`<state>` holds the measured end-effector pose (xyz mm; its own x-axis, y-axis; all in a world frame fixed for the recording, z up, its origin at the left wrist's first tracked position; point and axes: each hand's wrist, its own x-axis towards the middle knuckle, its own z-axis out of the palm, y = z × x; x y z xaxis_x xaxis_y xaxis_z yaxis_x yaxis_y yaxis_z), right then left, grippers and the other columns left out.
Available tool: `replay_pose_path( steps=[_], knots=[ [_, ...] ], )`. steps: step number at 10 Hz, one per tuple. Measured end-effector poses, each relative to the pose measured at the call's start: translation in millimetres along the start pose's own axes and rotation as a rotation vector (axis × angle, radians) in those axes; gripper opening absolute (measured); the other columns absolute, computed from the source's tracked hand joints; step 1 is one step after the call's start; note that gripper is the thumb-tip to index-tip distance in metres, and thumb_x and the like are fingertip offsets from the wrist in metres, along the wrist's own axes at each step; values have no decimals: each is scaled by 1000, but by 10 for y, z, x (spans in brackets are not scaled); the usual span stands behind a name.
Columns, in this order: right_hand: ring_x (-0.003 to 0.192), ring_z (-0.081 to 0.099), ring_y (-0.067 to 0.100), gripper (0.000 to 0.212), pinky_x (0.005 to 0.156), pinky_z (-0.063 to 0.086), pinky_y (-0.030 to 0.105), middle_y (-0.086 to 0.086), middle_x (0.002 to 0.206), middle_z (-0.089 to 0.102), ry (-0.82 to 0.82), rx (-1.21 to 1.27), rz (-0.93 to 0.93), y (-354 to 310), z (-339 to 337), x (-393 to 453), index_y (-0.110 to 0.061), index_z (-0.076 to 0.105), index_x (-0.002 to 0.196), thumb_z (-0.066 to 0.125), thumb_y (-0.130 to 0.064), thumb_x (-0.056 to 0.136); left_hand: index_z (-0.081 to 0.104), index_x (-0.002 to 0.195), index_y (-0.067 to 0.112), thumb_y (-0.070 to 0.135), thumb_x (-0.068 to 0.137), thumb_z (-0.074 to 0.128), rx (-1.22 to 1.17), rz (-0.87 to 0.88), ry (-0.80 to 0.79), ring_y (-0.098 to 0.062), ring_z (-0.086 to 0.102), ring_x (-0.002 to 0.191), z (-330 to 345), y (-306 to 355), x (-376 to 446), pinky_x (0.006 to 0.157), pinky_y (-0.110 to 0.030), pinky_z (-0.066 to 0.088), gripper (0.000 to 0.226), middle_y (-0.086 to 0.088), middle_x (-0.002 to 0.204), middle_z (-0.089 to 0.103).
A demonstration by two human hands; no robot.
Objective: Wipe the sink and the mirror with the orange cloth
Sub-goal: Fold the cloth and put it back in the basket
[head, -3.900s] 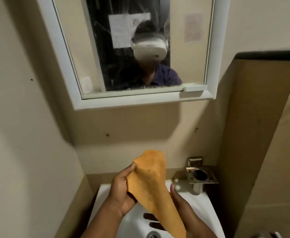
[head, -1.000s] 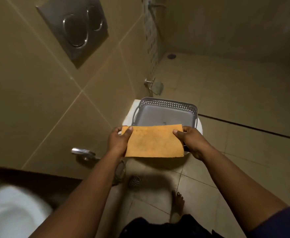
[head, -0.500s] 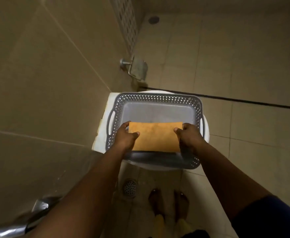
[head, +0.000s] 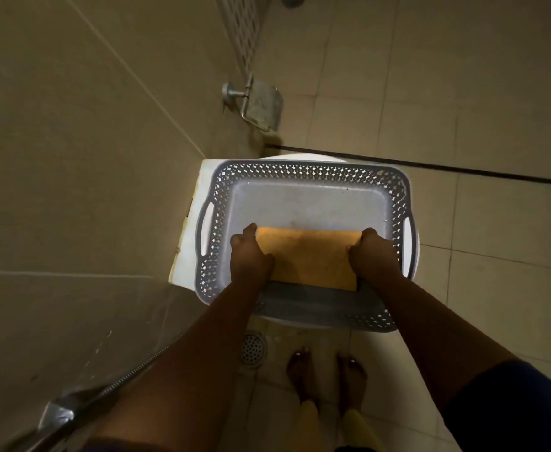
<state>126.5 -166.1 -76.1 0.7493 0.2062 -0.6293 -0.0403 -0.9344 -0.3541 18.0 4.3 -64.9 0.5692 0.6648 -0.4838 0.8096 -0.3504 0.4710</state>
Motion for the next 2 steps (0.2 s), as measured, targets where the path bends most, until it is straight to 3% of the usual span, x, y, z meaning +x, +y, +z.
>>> replay_pose_path(
  steps=[1,2],
  knots=[
    [102,58,40,41,70,39,34,24,112,58,33,20,-23,-13,-51,-89,3,37,122,51,-25,95,33,140,16,14,82,57,233,54,4,-33,40,126,-65,17,-134,101,-42,39,62,-14,143,31],
    [99,58,41,39,73,44,37,24,112,56,104,-42,-117,17,-135,-183,2,38,121,52,-22,94,28,143,20,27,83,61,390,148,11,-31,28,136,-147,88,-314,104,-47,35,68,-9,152,22]
  ],
)
